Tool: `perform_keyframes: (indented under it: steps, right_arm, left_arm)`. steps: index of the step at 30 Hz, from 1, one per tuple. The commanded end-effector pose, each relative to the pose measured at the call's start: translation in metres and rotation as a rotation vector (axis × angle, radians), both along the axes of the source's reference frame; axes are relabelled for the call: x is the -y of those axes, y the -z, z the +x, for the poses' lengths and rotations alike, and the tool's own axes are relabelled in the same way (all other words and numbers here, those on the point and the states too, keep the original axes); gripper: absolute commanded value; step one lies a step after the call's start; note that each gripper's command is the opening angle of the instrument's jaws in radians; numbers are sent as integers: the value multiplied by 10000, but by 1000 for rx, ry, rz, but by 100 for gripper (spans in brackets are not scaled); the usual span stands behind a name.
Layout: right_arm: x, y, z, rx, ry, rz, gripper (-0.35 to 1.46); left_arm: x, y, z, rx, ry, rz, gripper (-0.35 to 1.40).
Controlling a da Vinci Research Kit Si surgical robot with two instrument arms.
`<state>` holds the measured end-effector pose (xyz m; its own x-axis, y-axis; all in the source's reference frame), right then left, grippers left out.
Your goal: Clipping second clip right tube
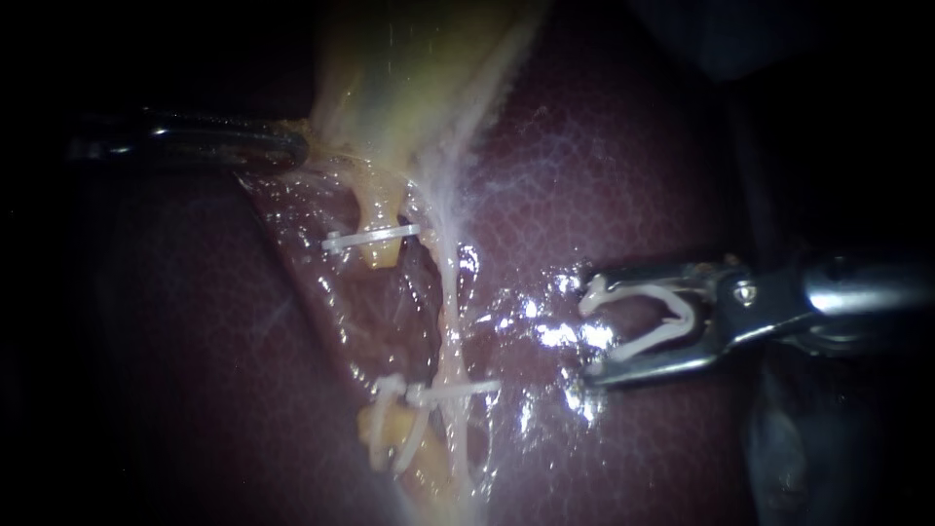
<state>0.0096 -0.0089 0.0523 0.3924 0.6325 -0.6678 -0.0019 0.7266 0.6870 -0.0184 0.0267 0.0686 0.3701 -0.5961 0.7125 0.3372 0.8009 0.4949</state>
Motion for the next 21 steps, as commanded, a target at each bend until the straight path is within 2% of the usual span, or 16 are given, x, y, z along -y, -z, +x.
perform_keyframes:
  steps: [1, 9, 21]
  right_arm:
    - [3, -6, 5, -4, 1, 15, 49]
    - [18, -42, 26, -24, -6, 91, 49]
    - [30, -89, 49, 1, -19, 173, 49]
  left_arm:
    - [0, 0, 0, 0, 0, -1, -35]
    - [1, -1, 0, -1, 0, -2, -35]
    - [2, -5, -2, 1, 5, 7, -35]
